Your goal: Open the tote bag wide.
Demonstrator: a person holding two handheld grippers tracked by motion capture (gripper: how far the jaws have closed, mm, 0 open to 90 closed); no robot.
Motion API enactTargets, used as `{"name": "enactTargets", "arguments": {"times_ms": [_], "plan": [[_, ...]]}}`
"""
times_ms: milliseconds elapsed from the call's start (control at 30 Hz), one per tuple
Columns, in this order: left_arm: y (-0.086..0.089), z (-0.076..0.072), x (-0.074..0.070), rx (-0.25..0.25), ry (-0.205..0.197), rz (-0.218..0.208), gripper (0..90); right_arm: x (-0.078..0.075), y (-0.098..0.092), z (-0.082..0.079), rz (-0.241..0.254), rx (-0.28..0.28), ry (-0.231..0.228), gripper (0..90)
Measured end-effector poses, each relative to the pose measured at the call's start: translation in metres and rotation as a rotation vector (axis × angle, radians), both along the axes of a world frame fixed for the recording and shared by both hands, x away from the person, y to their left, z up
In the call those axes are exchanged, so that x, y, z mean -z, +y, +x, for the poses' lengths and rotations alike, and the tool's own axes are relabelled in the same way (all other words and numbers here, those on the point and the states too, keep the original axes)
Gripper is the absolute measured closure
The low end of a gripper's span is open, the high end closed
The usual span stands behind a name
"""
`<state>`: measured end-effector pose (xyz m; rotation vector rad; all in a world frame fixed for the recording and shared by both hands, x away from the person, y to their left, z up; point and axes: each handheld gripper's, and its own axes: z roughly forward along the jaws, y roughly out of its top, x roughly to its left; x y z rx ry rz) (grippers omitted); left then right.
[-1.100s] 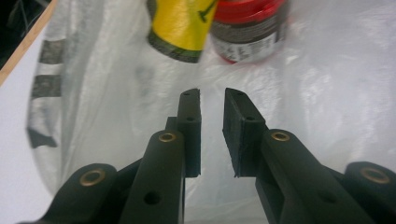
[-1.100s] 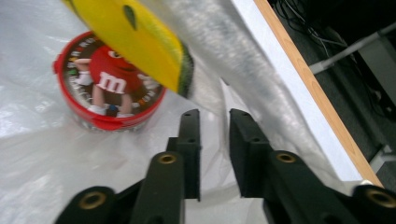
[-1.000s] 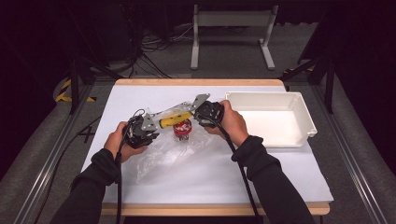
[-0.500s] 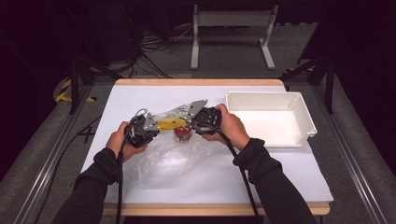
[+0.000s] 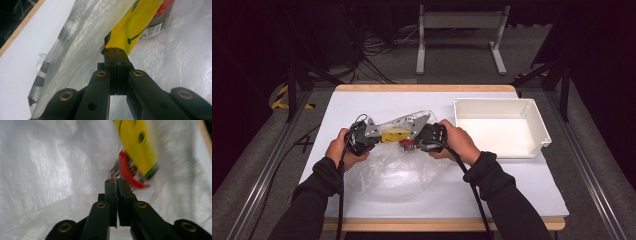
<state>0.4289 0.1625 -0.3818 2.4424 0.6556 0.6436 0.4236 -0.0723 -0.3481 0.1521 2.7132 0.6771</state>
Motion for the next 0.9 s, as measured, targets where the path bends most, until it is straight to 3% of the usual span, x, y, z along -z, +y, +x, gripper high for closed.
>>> {"name": "enactTargets", "arguments": {"times_ms": [33, 67, 100, 133, 167, 233, 267, 400, 500, 567, 633, 700, 767, 800, 900], "plan": [[0.001, 0.0, 0.0, 0.0, 0.0, -0.004, 90.0, 0.011, 0.003, 0.003, -0.077, 0.029, 0.056, 77.4], [0.002, -0.001, -0.001, 0.004, 0.0, -0.018, 90.0, 0.017, 0.004, 0.006, -0.112, 0.034, 0.07, 73.6], [0.002, -0.001, -0.001, 0.004, 0.0, -0.018, 90.0, 0.017, 0.004, 0.006, -0.112, 0.034, 0.07, 73.6], [0.003, -0.003, -0.004, 0.026, -0.006, -0.041, 90.0, 0.027, 0.007, 0.014, -0.181, 0.063, 0.07, 66.9], [0.004, -0.005, -0.006, 0.043, -0.008, -0.053, 90.0, 0.03, 0.008, 0.018, -0.206, 0.084, 0.052, 64.5], [0.003, -0.011, -0.01, 0.097, 0.0, -0.085, 88.5, 0.032, 0.006, 0.025, -0.209, 0.117, 0.033, 55.9], [0.003, -0.011, -0.01, 0.097, 0.0, -0.085, 87.3, 0.032, 0.006, 0.027, -0.213, 0.134, 0.015, 52.9], [-0.002, -0.021, -0.013, 0.201, 0.061, -0.107, 85.6, 0.032, 0.004, 0.034, -0.222, 0.163, -0.027, 49.1], [-0.008, -0.024, -0.007, 0.253, 0.142, -0.067, 80.4, 0.03, 0.005, 0.038, -0.224, 0.19, -0.061, 44.0], [-0.012, -0.024, 0.0, 0.257, 0.181, -0.009, 77.5, 0.028, 0.006, 0.04, -0.219, 0.201, -0.072, 43.5], [-0.015, -0.02, 0.006, 0.215, 0.194, 0.078, 75.8, 0.026, 0.007, 0.041, -0.226, 0.224, -0.096, 42.7], [-0.013, -0.013, 0.013, 0.127, 0.181, 0.173, 73.7, 0.025, 0.007, 0.043, -0.228, 0.226, -0.106, 42.8], [-0.006, -0.005, 0.016, 0.05, 0.169, 0.187, 68.4, 0.024, 0.007, 0.044, -0.247, 0.231, -0.118, 42.9], [-0.002, -0.002, 0.016, 0.025, 0.16, 0.214, 63.4, 0.025, 0.007, 0.045, -0.255, 0.235, -0.114, 43.9], [0.007, 0.005, 0.02, -0.023, 0.161, 0.238, 60.2, 0.028, 0.004, 0.05, -0.272, 0.247, -0.114, 43.3]]}}
